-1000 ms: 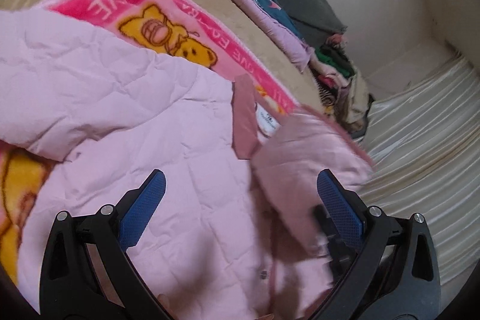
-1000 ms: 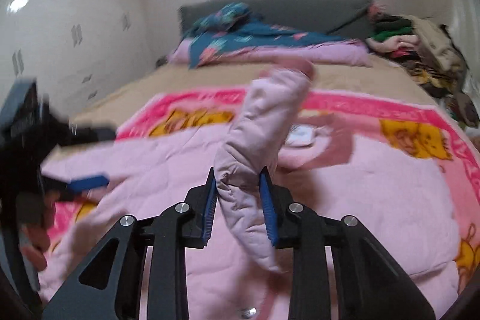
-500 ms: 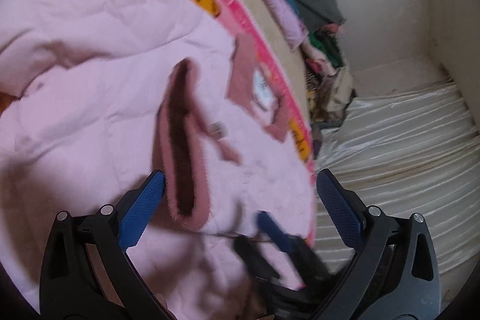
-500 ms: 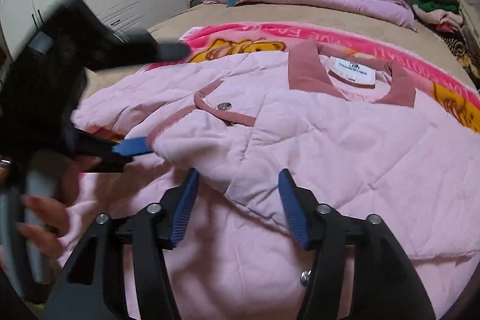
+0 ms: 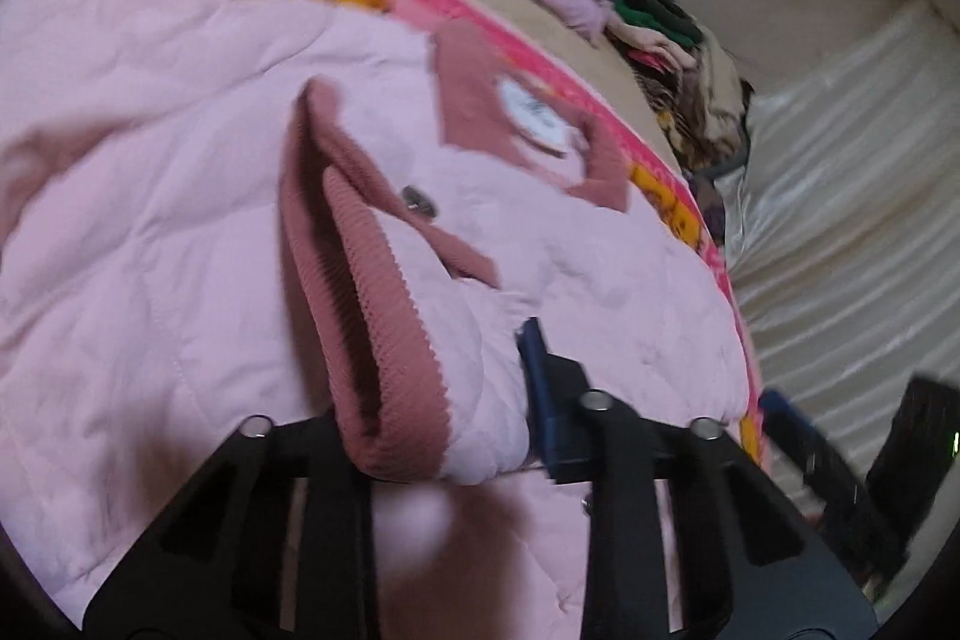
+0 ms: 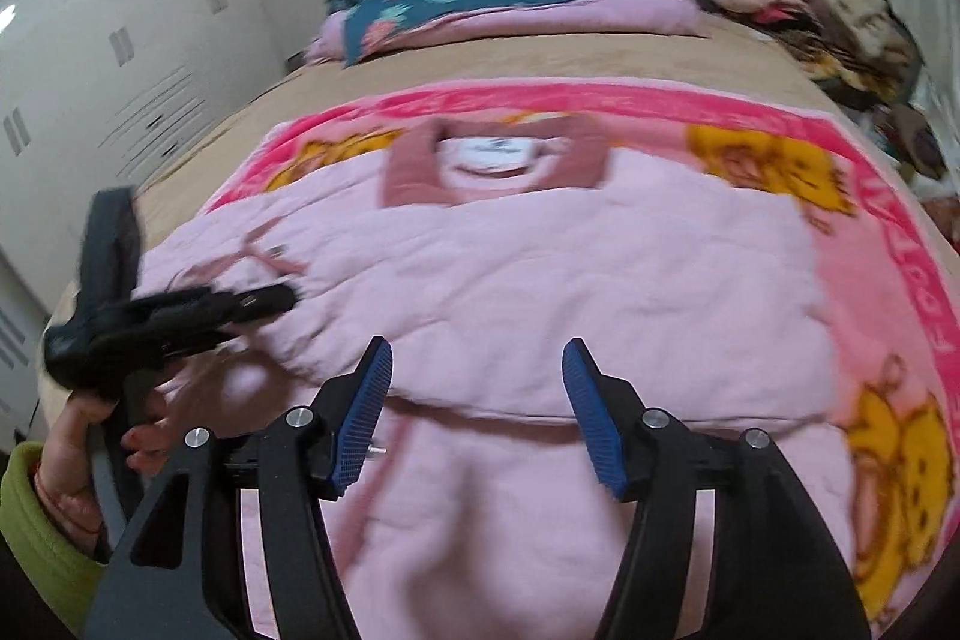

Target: Fold large clothes

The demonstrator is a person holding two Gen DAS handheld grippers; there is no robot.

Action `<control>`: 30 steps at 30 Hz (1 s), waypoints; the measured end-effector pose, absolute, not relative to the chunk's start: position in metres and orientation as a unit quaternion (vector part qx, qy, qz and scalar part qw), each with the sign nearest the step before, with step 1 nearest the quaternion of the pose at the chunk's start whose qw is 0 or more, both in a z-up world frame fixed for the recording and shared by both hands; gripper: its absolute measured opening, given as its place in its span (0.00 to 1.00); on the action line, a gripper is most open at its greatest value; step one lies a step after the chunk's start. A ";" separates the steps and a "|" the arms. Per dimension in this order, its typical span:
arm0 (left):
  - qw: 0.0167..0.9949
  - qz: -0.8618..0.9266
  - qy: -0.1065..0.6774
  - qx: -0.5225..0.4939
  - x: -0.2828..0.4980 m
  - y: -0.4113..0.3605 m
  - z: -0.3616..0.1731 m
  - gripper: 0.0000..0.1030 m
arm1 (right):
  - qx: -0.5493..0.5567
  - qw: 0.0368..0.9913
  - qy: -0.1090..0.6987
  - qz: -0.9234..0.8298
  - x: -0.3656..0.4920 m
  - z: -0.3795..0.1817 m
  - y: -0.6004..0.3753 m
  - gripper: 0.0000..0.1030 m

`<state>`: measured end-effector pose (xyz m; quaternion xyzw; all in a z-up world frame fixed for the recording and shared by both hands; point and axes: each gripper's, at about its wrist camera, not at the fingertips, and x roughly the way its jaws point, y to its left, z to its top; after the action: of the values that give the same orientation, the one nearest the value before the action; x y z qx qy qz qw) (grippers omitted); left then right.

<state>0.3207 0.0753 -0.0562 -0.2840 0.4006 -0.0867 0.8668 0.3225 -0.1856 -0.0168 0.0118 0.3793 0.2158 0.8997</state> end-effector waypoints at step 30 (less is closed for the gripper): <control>0.886 0.014 0.407 -0.220 0.328 0.123 -0.070 0.34 | 0.042 0.882 0.456 0.114 0.407 -0.088 -0.236 0.61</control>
<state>0.3283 0.1234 -0.0700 -0.2205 0.4072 0.0141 0.8862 0.4067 -0.2358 -0.0881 0.0424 0.4559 0.1136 0.8817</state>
